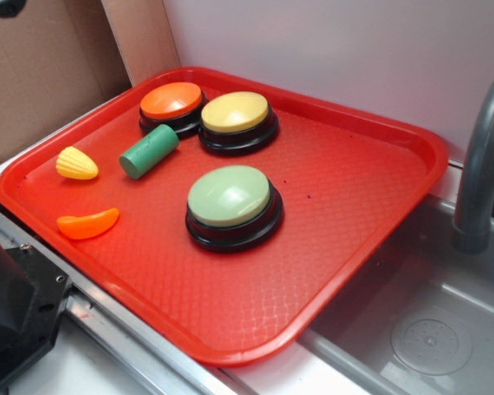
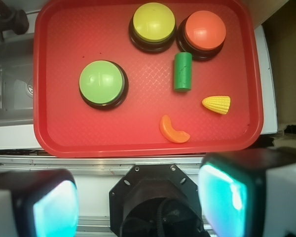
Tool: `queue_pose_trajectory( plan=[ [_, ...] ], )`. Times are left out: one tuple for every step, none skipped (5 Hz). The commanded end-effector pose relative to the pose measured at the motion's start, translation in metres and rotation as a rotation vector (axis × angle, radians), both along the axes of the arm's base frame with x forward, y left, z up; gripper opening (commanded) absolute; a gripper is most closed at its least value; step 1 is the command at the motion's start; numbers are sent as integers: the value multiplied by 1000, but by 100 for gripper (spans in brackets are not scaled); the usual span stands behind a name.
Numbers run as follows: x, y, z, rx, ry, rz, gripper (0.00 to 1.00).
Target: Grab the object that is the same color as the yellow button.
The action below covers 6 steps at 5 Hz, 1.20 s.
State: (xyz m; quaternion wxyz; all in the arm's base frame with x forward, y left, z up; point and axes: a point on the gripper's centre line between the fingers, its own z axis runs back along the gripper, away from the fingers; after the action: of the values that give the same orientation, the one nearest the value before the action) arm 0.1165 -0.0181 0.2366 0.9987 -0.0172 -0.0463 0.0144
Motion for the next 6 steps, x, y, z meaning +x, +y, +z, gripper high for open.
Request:
queue_pose_trajectory(
  plan=[
    [0, 0, 0, 0, 0, 0, 100],
    [7, 16, -9, -22, -34, 225, 100],
    [11, 32, -21, -3, -61, 404, 100],
    [17, 56, -42, -31, -54, 629, 100],
    [23, 78, -66, -15, -93, 878, 100],
    [31, 102, -92, 29, -137, 1084, 100]
  ],
)
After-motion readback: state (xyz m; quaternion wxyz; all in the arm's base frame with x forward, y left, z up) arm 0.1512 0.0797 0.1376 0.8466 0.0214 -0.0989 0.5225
